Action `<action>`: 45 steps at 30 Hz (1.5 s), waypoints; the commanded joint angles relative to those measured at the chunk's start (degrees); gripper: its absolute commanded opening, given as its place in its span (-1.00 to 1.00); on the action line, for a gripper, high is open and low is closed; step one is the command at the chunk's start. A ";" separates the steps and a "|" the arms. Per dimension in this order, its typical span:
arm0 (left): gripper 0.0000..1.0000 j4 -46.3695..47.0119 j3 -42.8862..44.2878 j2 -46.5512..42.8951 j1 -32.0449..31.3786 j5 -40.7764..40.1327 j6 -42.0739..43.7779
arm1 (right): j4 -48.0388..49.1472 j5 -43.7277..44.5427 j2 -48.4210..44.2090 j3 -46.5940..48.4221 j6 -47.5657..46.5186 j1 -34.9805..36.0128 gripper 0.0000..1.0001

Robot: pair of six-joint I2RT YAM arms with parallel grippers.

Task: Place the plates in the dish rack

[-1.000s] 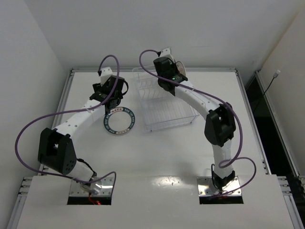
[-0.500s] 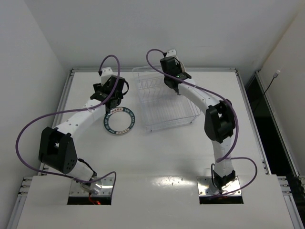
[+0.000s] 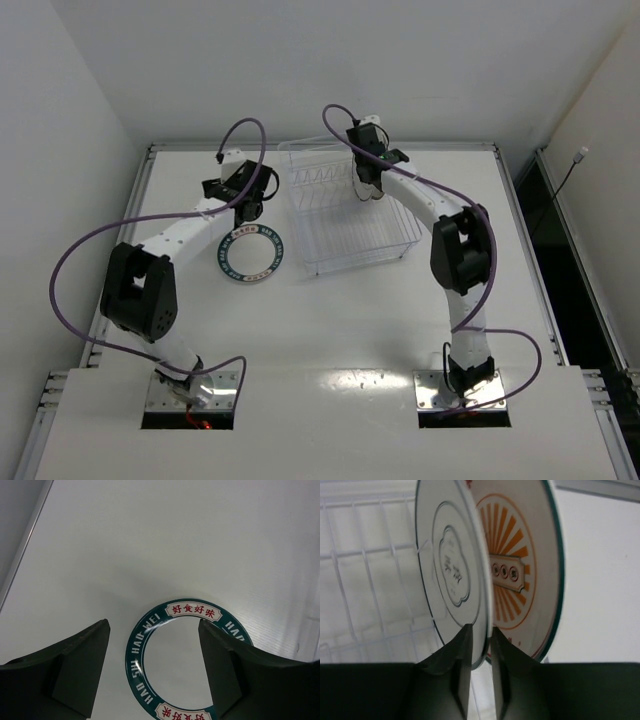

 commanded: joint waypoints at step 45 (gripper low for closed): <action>0.56 -3.46 1.23 10.15 19.21 29.31 -3.61 | -8.73 -9.99 -41.76 -11.45 6.89 5.90 0.13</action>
